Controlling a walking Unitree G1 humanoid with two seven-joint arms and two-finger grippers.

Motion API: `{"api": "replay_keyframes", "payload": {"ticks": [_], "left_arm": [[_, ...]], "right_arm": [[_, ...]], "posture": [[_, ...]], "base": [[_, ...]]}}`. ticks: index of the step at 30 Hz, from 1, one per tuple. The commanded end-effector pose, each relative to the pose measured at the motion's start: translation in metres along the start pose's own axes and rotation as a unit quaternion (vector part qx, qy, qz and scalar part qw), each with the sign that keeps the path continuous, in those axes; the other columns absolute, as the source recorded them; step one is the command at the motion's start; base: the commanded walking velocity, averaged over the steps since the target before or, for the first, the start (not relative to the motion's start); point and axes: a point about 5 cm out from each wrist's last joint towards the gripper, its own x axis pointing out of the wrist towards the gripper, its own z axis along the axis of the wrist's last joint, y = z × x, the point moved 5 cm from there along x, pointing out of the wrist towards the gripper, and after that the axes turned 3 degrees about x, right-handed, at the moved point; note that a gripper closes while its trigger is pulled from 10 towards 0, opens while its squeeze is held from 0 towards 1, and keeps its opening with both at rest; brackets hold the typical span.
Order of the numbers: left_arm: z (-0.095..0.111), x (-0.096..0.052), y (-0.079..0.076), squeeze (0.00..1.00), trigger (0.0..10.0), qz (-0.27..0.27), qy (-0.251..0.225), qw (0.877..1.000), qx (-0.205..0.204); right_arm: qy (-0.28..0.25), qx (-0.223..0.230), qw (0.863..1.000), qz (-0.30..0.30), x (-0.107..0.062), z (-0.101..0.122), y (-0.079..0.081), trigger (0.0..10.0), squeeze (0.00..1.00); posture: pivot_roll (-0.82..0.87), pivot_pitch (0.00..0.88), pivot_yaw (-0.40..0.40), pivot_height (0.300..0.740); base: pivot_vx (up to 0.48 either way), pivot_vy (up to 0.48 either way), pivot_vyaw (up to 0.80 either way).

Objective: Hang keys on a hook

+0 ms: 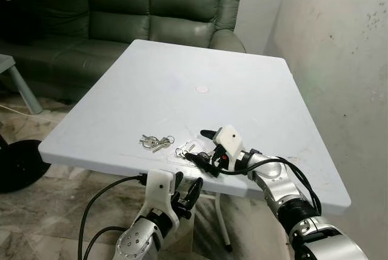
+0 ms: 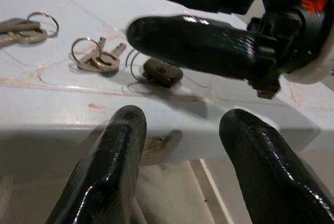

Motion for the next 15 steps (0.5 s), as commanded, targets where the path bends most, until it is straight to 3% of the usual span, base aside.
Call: {"api": "replay_keyframes", "payload": {"ticks": [1, 8, 11, 12, 15], "left_arm": [[0.0064, 0.0008, -0.0078, 0.0, 10.0, -0.005, -0.009, 1.0, -0.002], [0.0061, -0.0002, -0.0096, 0.0, 10.0, -0.004, -0.007, 1.0, -0.004], [0.0059, -0.0008, -0.01, 0.0, 10.0, -0.004, -0.006, 1.0, -0.006], [0.0055, -0.001, -0.0103, 0.0, 10.0, -0.003, -0.005, 1.0, -0.007], [0.0052, -0.0013, -0.0103, 0.0, 10.0, -0.002, -0.005, 1.0, -0.008]], "right_arm": [[0.008, 0.009, 1.0, -0.008, 0.0038, -0.0019, 0.0, 9.8, 0.0], [0.009, 0.004, 1.0, -0.002, 0.0057, -0.004, 0.0058, 9.1, 0.0], [0.011, 0.002, 1.0, 0.0, 0.0045, -0.0058, 0.0067, 7.4, 0.0], [0.019, -0.001, 1.0, -0.005, 0.0033, -0.0087, 0.0055, 6.0, 0.0], [0.024, -0.001, 1.0, -0.005, 0.0026, -0.0105, 0.0051, 5.3, 0.0]], "posture": [[0.16, 0.056, -0.101, 0.74], [0.16, 0.064, -0.104, 0.74], [0.16, 0.066, -0.105, 0.74], [0.16, 0.07, -0.107, 0.74], [0.16, 0.07, -0.107, 0.74]], "base": [[0.0, 0.0, 0.0], [0.0, 0.0, 0.0], [0.0, 0.0, 0.0], [0.0, 0.0, 0.0], [0.0, 0.0, 0.0]]}}
